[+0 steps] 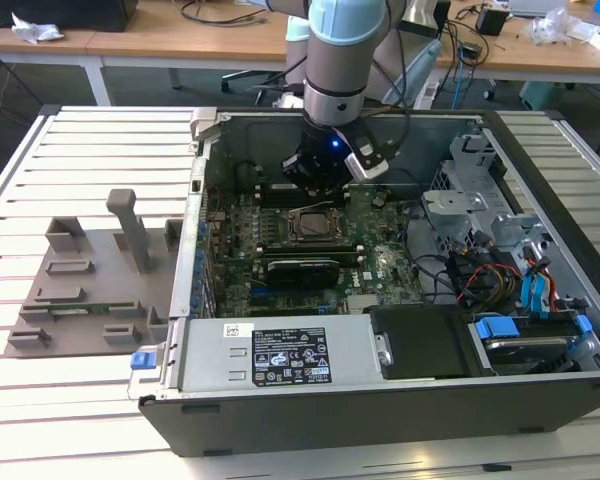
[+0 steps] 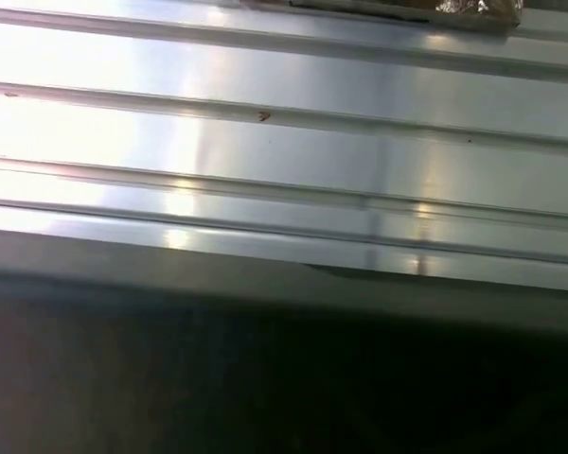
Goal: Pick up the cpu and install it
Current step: 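Install the first cpu locking lever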
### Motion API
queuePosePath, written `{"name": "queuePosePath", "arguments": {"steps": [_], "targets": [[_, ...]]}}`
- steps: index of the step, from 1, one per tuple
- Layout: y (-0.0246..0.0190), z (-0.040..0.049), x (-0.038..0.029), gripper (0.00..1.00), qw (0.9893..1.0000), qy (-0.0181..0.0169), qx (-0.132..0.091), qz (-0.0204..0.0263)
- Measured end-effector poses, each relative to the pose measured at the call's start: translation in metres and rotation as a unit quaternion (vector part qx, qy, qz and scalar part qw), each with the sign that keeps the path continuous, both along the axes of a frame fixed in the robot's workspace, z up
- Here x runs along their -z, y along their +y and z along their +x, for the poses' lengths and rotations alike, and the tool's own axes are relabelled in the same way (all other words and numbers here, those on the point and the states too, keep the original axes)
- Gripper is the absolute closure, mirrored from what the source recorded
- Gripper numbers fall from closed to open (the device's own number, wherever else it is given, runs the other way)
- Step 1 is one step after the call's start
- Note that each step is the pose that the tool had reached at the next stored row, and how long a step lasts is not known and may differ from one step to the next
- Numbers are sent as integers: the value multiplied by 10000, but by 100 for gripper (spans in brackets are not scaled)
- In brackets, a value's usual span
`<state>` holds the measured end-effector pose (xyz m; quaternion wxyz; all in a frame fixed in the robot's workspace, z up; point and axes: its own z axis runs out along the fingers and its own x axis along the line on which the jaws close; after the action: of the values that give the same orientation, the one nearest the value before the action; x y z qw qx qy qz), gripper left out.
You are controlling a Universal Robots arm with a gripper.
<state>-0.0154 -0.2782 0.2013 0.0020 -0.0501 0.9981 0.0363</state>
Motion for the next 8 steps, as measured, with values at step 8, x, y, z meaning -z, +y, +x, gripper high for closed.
{"name": "queuePosePath", "arguments": {"steps": [8], "targets": [[-1, 0, -236, 89, 10000, 1, 0, -11]]}}
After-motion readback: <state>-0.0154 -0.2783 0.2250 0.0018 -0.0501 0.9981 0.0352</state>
